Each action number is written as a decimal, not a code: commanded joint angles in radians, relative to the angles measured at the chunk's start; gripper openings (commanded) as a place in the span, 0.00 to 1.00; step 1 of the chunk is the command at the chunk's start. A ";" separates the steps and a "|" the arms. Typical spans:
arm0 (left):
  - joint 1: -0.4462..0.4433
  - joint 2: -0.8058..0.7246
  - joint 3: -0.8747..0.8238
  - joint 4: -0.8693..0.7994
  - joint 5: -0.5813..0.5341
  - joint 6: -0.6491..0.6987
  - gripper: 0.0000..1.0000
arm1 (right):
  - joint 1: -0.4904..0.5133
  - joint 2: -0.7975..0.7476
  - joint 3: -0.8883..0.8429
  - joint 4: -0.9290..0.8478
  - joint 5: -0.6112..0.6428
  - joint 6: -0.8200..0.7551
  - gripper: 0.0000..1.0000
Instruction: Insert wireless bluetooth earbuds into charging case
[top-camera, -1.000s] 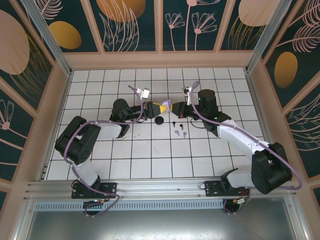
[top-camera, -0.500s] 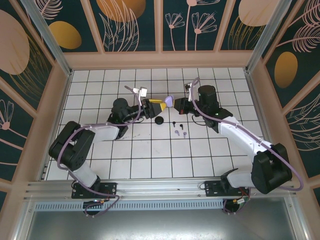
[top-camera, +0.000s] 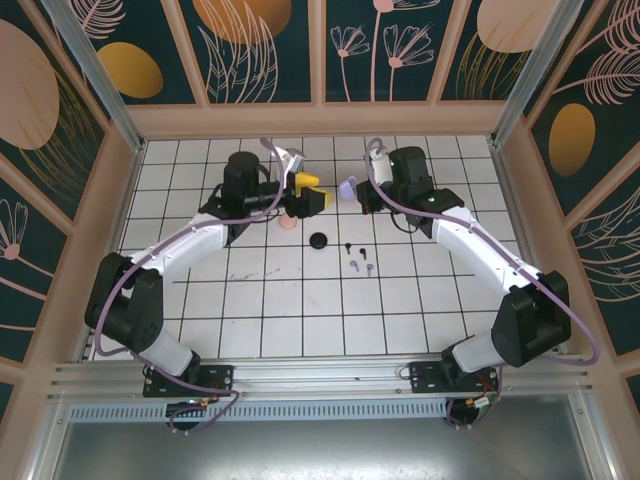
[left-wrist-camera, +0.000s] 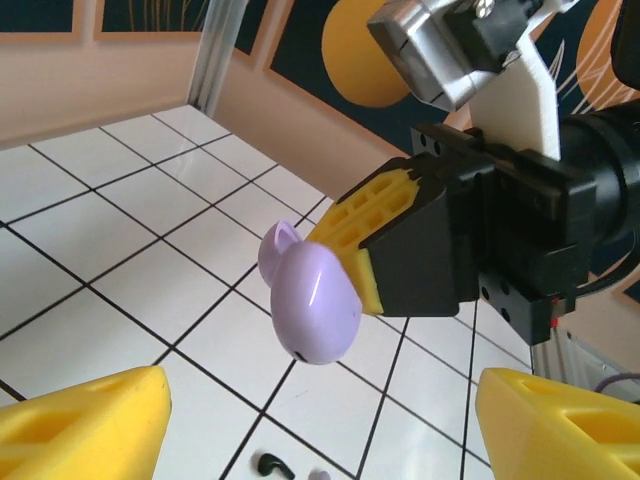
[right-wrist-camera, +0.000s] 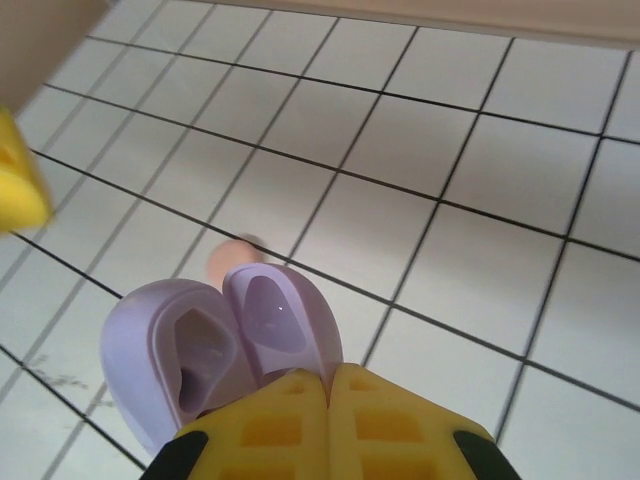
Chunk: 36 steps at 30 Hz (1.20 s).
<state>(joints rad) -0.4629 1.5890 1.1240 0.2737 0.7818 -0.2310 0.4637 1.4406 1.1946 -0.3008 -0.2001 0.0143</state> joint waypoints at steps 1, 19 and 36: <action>0.016 0.038 0.112 -0.324 0.077 0.228 0.80 | -0.005 -0.006 0.039 -0.052 0.088 -0.132 0.00; 0.033 0.272 0.476 -0.912 0.251 0.574 0.68 | 0.160 -0.068 -0.047 -0.006 0.241 -0.262 0.00; 0.034 0.297 0.490 -0.926 0.318 0.585 0.64 | 0.226 -0.003 0.006 -0.010 0.219 -0.240 0.00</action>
<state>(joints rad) -0.4366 1.8687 1.5841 -0.6334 1.0599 0.3290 0.6792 1.4258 1.1606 -0.3210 0.0109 -0.2298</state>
